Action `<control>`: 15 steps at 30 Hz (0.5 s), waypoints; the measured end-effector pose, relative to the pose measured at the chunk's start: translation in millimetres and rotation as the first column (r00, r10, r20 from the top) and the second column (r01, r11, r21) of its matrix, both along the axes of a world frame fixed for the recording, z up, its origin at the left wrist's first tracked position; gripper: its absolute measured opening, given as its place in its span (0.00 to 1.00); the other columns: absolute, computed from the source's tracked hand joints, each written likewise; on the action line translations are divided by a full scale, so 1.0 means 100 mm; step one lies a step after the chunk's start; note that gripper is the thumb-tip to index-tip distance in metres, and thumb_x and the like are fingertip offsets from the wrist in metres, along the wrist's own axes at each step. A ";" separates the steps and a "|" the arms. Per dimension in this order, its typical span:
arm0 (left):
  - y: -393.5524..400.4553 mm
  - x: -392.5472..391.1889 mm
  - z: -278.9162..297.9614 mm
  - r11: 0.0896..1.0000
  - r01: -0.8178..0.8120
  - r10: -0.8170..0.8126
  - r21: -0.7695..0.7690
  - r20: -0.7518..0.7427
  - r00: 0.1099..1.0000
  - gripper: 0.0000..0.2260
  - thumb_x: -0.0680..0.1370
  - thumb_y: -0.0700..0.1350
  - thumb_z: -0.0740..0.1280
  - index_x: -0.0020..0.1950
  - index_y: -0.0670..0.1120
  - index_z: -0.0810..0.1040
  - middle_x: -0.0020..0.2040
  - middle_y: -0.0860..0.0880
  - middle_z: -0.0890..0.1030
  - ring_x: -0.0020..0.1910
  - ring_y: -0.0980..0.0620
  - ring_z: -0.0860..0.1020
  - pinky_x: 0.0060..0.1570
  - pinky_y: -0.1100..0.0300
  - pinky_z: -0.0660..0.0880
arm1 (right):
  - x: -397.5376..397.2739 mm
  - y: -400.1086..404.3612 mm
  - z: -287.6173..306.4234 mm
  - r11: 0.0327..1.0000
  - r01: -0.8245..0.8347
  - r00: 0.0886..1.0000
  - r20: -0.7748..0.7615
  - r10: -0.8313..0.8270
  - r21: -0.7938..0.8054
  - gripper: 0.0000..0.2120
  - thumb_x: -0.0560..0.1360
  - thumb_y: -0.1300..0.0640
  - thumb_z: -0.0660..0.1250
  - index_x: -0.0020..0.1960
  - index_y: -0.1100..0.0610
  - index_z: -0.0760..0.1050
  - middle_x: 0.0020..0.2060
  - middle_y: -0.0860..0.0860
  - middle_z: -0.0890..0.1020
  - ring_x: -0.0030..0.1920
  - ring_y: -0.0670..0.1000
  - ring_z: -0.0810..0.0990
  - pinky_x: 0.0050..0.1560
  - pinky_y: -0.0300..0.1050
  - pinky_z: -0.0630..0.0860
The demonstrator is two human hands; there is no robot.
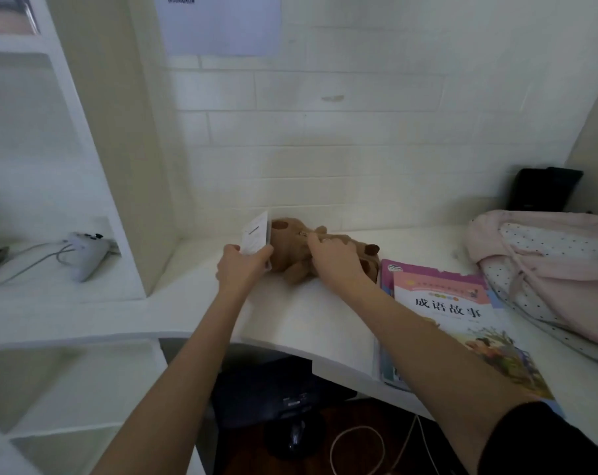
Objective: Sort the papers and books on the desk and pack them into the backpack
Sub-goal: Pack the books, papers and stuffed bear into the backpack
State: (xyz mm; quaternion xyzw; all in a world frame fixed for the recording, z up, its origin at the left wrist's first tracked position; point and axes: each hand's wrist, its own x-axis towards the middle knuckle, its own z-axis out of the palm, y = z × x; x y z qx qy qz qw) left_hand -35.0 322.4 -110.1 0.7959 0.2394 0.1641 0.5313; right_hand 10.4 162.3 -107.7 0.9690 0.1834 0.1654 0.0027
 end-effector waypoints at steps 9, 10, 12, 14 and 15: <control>-0.16 -0.07 0.03 0.998 0.017 -0.010 -0.058 0.123 0.992 0.30 0.68 0.54 0.69 0.65 0.41 0.69 0.59 0.44 0.75 0.54 0.44 0.75 0.45 0.54 0.74 | 0.17 -0.22 0.34 0.951 -0.048 0.972 0.235 -0.027 0.305 0.13 0.79 0.64 0.55 0.62 0.60 0.66 0.50 0.61 0.77 0.51 0.62 0.76 0.42 0.52 0.69; -0.19 -0.06 0.06 0.996 0.014 0.000 -0.094 0.148 0.989 0.28 0.69 0.53 0.69 0.65 0.41 0.70 0.58 0.44 0.76 0.53 0.45 0.75 0.43 0.56 0.71 | 0.19 -0.30 0.42 0.908 -0.054 0.958 0.278 -0.071 0.417 0.11 0.79 0.63 0.54 0.61 0.61 0.67 0.48 0.62 0.78 0.49 0.63 0.77 0.41 0.52 0.68; -0.26 -0.03 0.11 0.994 0.028 -0.011 -0.104 0.159 0.987 0.29 0.69 0.55 0.69 0.64 0.41 0.71 0.57 0.45 0.76 0.53 0.46 0.75 0.44 0.56 0.70 | 0.17 -0.44 0.56 0.775 -0.097 0.934 0.327 -0.146 0.624 0.10 0.80 0.62 0.54 0.58 0.63 0.68 0.44 0.62 0.78 0.44 0.62 0.76 0.38 0.49 0.64; -0.38 -0.01 0.12 0.996 0.073 -0.067 -0.045 0.127 0.990 0.31 0.64 0.57 0.68 0.61 0.41 0.73 0.56 0.46 0.76 0.54 0.45 0.75 0.48 0.55 0.72 | 0.12 -0.54 0.69 0.695 -0.143 0.933 0.331 -0.143 0.704 0.08 0.80 0.61 0.54 0.55 0.63 0.68 0.38 0.58 0.75 0.39 0.58 0.74 0.37 0.47 0.62; -0.45 0.00 0.10 0.995 0.097 -0.097 -0.002 0.096 0.991 0.30 0.62 0.57 0.66 0.59 0.41 0.73 0.54 0.46 0.76 0.54 0.45 0.75 0.52 0.54 0.73 | 0.07 -0.59 0.77 0.676 -0.159 0.939 0.323 -0.122 0.719 0.05 0.79 0.62 0.54 0.52 0.62 0.67 0.36 0.56 0.73 0.37 0.56 0.72 0.36 0.46 0.61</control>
